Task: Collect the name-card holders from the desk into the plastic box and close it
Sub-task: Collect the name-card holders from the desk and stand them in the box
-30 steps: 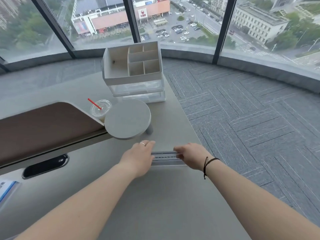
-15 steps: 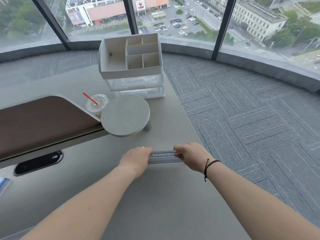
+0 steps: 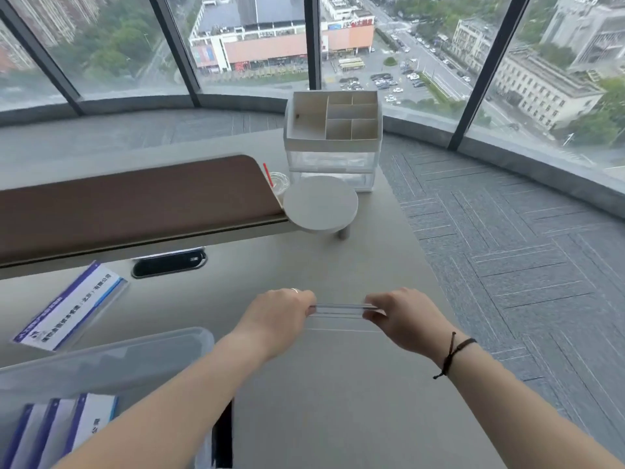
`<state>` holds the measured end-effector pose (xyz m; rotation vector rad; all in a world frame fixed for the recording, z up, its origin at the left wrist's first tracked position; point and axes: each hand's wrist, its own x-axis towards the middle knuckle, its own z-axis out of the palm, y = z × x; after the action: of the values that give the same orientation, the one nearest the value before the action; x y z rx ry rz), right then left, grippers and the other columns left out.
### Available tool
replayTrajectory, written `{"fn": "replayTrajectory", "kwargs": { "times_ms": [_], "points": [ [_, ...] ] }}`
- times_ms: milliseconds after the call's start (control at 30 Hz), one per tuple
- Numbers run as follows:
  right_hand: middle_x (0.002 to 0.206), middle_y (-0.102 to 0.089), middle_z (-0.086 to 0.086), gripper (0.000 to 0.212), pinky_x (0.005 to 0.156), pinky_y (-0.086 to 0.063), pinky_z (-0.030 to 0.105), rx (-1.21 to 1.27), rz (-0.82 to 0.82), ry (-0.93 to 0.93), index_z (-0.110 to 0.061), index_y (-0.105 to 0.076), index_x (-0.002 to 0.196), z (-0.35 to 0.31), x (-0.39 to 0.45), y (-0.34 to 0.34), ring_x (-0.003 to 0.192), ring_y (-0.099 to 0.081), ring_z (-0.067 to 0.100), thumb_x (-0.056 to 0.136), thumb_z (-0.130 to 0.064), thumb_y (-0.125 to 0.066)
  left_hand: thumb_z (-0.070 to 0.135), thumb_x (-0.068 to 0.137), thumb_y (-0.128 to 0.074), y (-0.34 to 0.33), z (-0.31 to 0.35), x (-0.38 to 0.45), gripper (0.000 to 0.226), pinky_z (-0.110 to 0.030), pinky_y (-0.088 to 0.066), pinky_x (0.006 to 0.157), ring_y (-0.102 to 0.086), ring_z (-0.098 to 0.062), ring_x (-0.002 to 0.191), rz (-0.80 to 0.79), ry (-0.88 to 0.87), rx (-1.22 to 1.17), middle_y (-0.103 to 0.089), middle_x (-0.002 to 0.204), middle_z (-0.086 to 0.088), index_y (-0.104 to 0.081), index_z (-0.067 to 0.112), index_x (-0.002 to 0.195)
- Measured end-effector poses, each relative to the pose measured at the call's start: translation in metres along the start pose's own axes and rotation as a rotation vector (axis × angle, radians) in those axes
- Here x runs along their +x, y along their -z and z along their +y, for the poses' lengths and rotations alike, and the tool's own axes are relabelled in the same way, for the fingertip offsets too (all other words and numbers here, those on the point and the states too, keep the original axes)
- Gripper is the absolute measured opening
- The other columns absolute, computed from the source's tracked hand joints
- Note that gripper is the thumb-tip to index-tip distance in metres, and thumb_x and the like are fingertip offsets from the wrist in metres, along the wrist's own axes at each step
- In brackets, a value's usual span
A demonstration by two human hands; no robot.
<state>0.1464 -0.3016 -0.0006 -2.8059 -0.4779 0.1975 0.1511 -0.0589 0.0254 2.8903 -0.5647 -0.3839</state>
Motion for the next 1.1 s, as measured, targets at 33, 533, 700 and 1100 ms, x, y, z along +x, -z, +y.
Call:
{"fn": "replayTrajectory", "kwargs": {
  "times_ms": [33, 533, 700, 1100],
  "points": [
    [0.076, -0.064, 0.004, 0.021, 0.061, -0.048, 0.038, -0.011, 0.003, 0.008, -0.020, -0.056, 0.088, -0.014, -0.003, 0.011, 0.078, -0.058, 0.033, 0.091, -0.041, -0.054, 0.032, 0.103, -0.039, 0.010, -0.004, -0.012, 0.022, -0.038, -0.046, 0.069, -0.059, -0.033, 0.086, 0.013, -0.006, -0.004, -0.065, 0.096, -0.004, -0.057, 0.018, 0.099],
    [0.087, -0.067, 0.003, 0.034, 0.061, -0.037, 0.032, -0.226, -0.155, 0.267, -0.020, -0.059, 0.085, -0.282, -0.018, 0.051, 0.082, -0.060, 0.032, 0.093, -0.048, -0.043, 0.030, 0.100, -0.047, 0.103, -0.123, -0.207, 0.018, -0.034, -0.042, 0.067, -0.054, -0.025, 0.077, 0.009, 0.037, -0.031, -0.054, 0.076, 0.003, -0.055, 0.023, 0.084],
    [0.088, -0.065, 0.007, 0.031, 0.062, -0.037, 0.032, -0.221, -0.271, 0.301, -0.021, -0.049, 0.077, -0.349, -0.014, 0.009, 0.084, -0.060, 0.033, 0.095, -0.045, -0.042, 0.032, 0.096, -0.052, 0.093, -0.174, -0.243, 0.017, -0.039, -0.052, 0.077, -0.060, -0.021, 0.084, -0.108, 0.050, -0.122, -0.066, 0.093, 0.001, -0.067, 0.025, 0.094],
    [0.069, -0.054, 0.007, 0.035, 0.056, -0.033, 0.033, -0.087, -0.241, 0.099, -0.013, -0.049, 0.072, -0.420, -0.006, -0.079, 0.069, -0.052, 0.035, 0.094, -0.039, -0.040, 0.047, 0.095, -0.054, 0.027, -0.285, -0.297, 0.046, -0.034, -0.045, 0.096, -0.056, -0.014, 0.117, 0.131, 0.264, -0.271, -0.052, 0.139, 0.015, -0.046, 0.036, 0.139]
  ]
}}
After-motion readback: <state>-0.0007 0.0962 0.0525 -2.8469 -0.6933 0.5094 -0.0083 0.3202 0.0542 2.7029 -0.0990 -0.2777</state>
